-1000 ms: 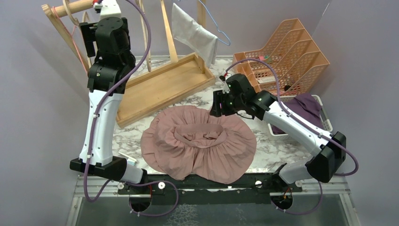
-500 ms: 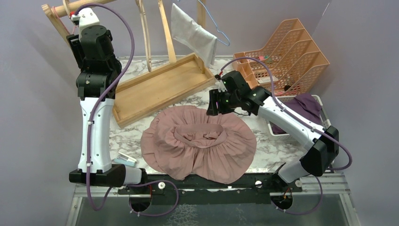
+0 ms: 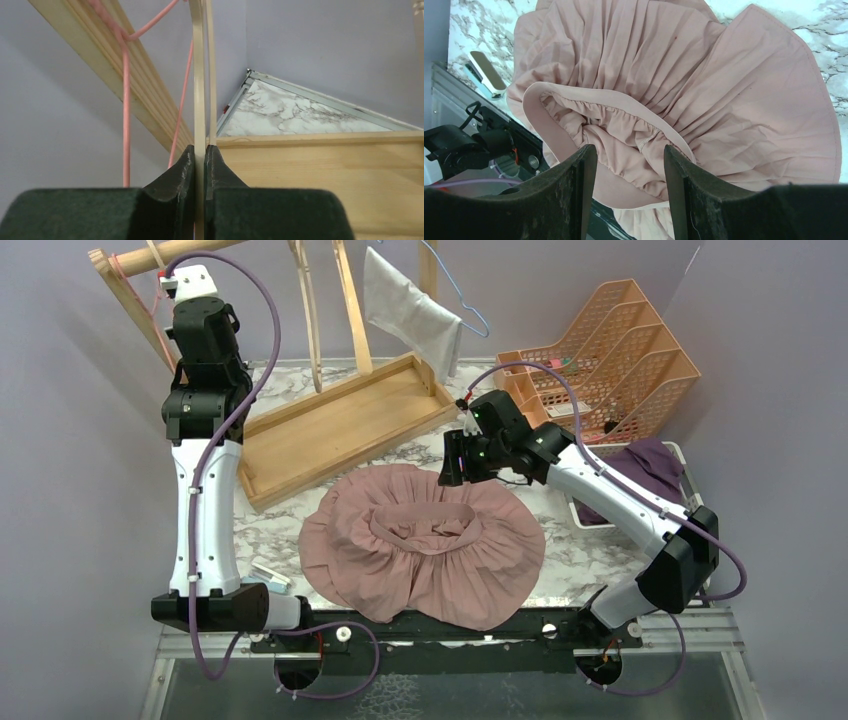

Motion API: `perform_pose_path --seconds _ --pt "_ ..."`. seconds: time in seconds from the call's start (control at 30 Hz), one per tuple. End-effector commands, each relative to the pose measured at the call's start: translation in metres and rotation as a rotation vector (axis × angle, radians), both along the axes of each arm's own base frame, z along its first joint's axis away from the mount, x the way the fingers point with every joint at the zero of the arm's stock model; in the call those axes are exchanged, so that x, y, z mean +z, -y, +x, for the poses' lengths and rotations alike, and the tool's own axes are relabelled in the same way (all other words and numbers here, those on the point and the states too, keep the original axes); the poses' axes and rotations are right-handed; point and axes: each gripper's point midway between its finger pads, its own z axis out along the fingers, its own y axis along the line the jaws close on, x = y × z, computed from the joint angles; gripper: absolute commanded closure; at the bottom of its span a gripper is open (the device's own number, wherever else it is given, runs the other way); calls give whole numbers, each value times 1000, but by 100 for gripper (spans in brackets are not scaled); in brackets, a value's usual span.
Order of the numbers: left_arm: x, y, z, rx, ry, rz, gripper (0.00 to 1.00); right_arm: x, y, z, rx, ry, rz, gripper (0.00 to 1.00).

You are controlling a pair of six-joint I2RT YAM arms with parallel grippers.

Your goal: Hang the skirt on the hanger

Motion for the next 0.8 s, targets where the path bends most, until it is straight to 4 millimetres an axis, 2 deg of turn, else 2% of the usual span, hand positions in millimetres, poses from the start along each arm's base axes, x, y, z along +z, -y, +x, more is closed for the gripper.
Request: perform_pose_path --seconds 0.0,0.13,0.27,0.47,0.6,0.77 --pt "18 6 0 -51 40 -6 100 8 3 0 -8 13 3 44" --pt "27 15 2 -106 58 -10 100 9 5 1 -15 22 -2 44" --pt "28 41 13 -252 78 -65 100 11 6 3 -22 30 -2 44" --pt "26 68 27 -388 85 -130 100 10 9 1 -32 34 1 44" --pt "34 70 28 -399 104 -133 100 12 11 0 -43 39 6 44" --pt "55 69 12 -396 147 -124 100 17 12 -1 -54 45 20 44"
